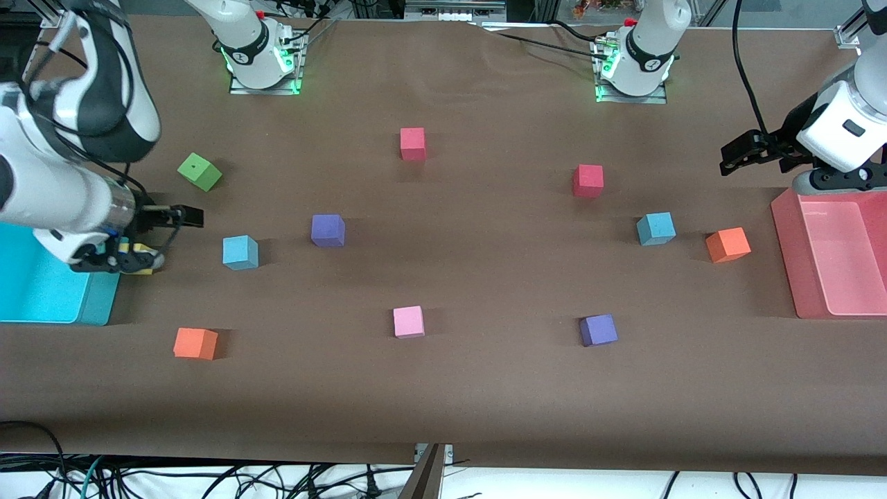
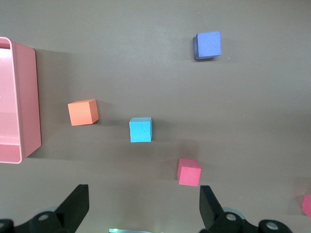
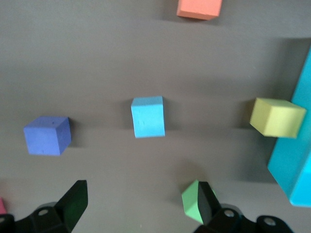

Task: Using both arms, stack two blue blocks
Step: 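Reach the right gripper down and grasp the light blue cube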

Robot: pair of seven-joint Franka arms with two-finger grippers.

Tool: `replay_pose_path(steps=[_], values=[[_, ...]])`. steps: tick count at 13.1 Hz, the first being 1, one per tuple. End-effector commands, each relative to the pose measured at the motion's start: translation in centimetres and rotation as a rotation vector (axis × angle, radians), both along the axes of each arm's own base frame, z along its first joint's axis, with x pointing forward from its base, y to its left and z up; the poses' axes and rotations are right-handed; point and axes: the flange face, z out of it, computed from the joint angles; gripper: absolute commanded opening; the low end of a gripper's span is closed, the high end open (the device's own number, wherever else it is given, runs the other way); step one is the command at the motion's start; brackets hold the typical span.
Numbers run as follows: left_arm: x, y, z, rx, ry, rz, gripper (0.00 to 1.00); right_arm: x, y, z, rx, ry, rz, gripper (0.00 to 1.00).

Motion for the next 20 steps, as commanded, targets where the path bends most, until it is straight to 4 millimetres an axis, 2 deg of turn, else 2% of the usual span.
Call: replay_pose_path(steps=[1,4,8,13,15,20], values=[[0.5,0.4,0.3,0.024,-0.018,-0.031,1.00,0.0,0.3,-4.0,0.014,-0.048,0.000,1.00],[0.5,0.4,0.2,0.022,-0.017,-0.031,1.00,-1.5,0.7,-9.0,0.022,-0.102,0.009,1.00],[0.4,0.4,-0.1,0.022,-0.006,-0.029,1.00,-3.3,1.1,-14.4,0.035,-0.183,0.018,1.00],[0.4,0.0,0.2,0.020,-0.010,-0.035,1.00,-3.6,0.8,-18.0,0.034,-0.160,0.015,1.00],[0.3,-0.8,0.2,0.012,-0.010,-0.044,1.00,-3.7,0.2,-18.8,0.032,-0.149,0.012,1.00],[0.3,-1.0,-0.4,0.010,-0.004,-0.044,1.00,-3.8,-0.4,-20.7,0.029,-0.133,0.003,1.00]])
